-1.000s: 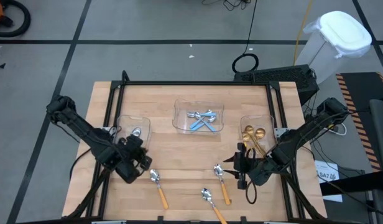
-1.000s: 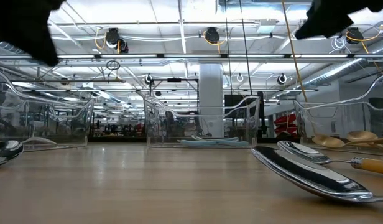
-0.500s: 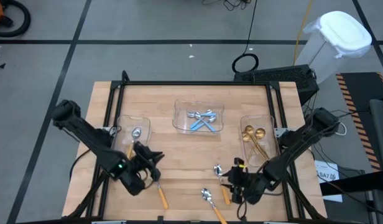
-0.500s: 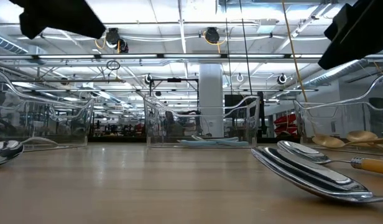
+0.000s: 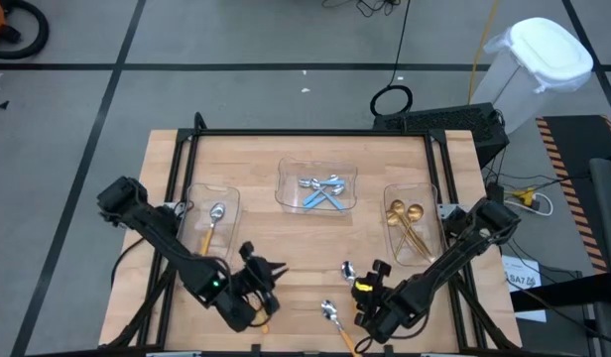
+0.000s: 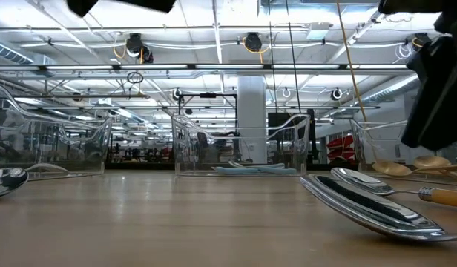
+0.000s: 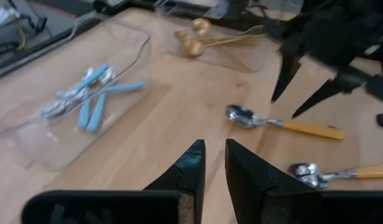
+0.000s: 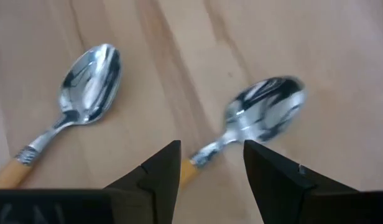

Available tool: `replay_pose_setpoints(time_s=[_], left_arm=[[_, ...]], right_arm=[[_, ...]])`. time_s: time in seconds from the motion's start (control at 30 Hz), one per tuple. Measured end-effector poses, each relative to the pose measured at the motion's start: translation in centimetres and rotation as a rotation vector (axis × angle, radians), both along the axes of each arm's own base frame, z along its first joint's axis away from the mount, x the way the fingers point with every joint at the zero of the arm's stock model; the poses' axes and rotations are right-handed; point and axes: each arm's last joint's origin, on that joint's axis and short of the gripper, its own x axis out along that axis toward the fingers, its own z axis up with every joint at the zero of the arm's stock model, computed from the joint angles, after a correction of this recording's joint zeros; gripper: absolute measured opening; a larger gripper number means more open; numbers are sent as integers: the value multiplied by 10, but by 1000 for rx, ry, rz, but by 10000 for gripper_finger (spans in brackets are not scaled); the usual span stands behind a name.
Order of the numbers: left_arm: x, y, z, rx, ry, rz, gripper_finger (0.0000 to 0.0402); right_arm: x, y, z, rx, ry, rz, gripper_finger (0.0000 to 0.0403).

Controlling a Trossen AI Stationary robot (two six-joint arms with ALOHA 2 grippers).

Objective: Sort silverware by color (type)
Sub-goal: Put the yellow spoon into the left transparent bin

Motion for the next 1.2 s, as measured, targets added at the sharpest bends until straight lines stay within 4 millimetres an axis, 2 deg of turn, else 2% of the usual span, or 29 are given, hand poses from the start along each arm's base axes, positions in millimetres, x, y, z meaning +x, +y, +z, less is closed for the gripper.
replay_pose_setpoints(time_s=[0.2, 0.3, 0.63, 0.77, 1.0, 1.2], left_arm=[[24, -21, 2, 104, 47, -63, 63], [34, -30, -3, 156, 76, -89, 62], [45, -41, -30, 172, 132, -105, 62], [42, -45, -31, 157, 126, -107, 62], [34, -56, -31, 120, 104, -120, 62], [28, -64, -30, 107, 92, -140, 62]], right_arm=[[2, 3, -11, 36, 20, -59, 169], [3, 3, -15, 45, 18, -85, 169], [7, 5, -39, 32, 53, -140, 166], [9, 5, -43, 50, 69, -155, 134], [10, 3, -43, 5, 24, -161, 33], [12, -5, -41, -98, -28, -161, 32]])
